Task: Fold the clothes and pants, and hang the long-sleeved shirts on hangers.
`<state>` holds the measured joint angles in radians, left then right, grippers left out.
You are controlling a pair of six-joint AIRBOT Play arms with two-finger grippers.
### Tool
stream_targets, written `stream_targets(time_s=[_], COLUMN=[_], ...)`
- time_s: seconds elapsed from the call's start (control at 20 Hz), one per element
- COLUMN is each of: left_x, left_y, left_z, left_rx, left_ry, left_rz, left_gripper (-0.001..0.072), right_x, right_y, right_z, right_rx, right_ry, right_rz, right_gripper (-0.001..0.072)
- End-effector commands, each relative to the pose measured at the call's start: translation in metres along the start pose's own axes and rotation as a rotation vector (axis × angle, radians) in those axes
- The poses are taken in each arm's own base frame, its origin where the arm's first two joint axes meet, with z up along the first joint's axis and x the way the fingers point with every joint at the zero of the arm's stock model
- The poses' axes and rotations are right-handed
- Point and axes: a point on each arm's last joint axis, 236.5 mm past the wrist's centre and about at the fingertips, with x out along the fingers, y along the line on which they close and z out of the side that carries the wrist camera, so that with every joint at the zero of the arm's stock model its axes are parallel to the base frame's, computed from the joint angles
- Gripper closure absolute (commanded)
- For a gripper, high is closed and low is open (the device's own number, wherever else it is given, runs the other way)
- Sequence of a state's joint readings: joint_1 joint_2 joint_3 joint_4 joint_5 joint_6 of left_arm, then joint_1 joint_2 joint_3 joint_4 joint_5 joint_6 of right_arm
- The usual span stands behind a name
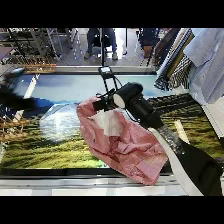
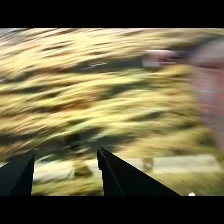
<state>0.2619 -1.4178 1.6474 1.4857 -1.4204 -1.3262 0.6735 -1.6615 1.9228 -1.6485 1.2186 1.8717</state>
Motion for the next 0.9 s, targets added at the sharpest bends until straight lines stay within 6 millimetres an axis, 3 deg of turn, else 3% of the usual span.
stream_targets(time_s=[0.0, 0.15, 0.3, 0.55, 0.75, 0.8, 0.85], left_x=[-0.005, -0.001, 0.027, 0.102, 0.130, 0.132, 0.133], left_y=[0.162, 0.241, 0.277, 0.277, 0.273, 0.273, 0.273], left_z=[-0.057, -0.069, -0.060, -0.049, -0.035, -0.032, -0.031], left_rx=[-0.358, -0.498, -0.466, -0.356, -0.360, -0.356, -0.355], left_ry=[0.019, -0.093, -0.155, -0.111, -0.159, -0.167, -0.169], left_rz=[0.252, 0.333, 0.381, 0.366, 0.337, 0.339, 0.340], left_gripper=[0.0305, 0.0305, 0.0305, 0.0306, 0.0310, 0.0357, 0.0454], right_x=[0.021, 0.021, 0.020, 0.020, 0.020, 0.020, 0.020], right_y=[0.004, 0.006, 0.010, 0.010, 0.010, 0.010, 0.010], right_z=[-0.009, -0.002, 0.008, 0.009, 0.009, 0.009, 0.009], right_rx=[-0.062, -0.070, -0.070, -0.066, -0.060, -0.058, -0.058], right_ry=[0.031, 0.000, -0.044, -0.045, -0.045, -0.045, -0.045], right_rz=[-0.002, 0.006, 0.018, 0.019, 0.019, 0.019, 0.019], right_gripper=[0.0689, 0.0689, 0.0688, 0.0688, 0.0688, 0.0688, 0.0688])
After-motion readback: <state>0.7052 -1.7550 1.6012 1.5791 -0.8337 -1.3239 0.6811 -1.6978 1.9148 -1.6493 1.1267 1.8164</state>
